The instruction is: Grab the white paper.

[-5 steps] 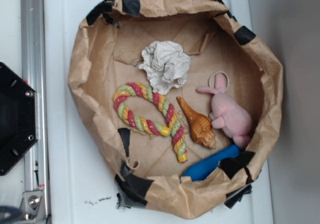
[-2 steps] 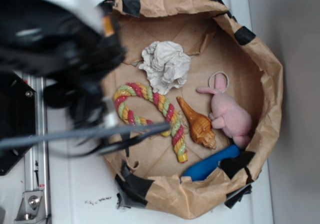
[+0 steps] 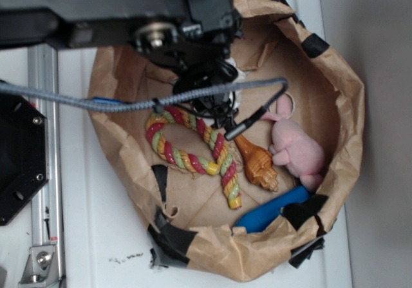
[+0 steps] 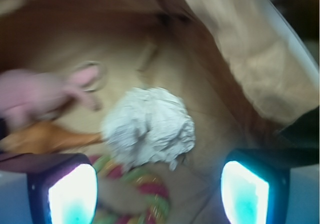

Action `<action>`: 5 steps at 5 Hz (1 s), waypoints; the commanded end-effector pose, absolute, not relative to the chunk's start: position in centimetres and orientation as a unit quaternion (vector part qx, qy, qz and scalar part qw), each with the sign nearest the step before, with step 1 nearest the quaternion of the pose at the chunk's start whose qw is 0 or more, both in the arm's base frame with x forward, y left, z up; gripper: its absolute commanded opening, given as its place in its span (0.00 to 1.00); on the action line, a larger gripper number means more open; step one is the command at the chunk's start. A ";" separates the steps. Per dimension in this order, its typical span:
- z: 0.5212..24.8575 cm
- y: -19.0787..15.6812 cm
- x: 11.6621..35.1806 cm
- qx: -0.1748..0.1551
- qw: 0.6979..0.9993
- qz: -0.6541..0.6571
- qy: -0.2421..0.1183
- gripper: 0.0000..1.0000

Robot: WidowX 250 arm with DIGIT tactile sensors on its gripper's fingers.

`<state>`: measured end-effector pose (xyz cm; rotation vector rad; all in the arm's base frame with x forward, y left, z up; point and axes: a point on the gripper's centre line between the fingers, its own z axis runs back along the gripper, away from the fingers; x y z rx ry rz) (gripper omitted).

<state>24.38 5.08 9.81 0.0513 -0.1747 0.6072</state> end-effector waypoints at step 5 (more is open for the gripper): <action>7.7 3.6 27.7 0.056 0.968 0.226 -0.096 1.00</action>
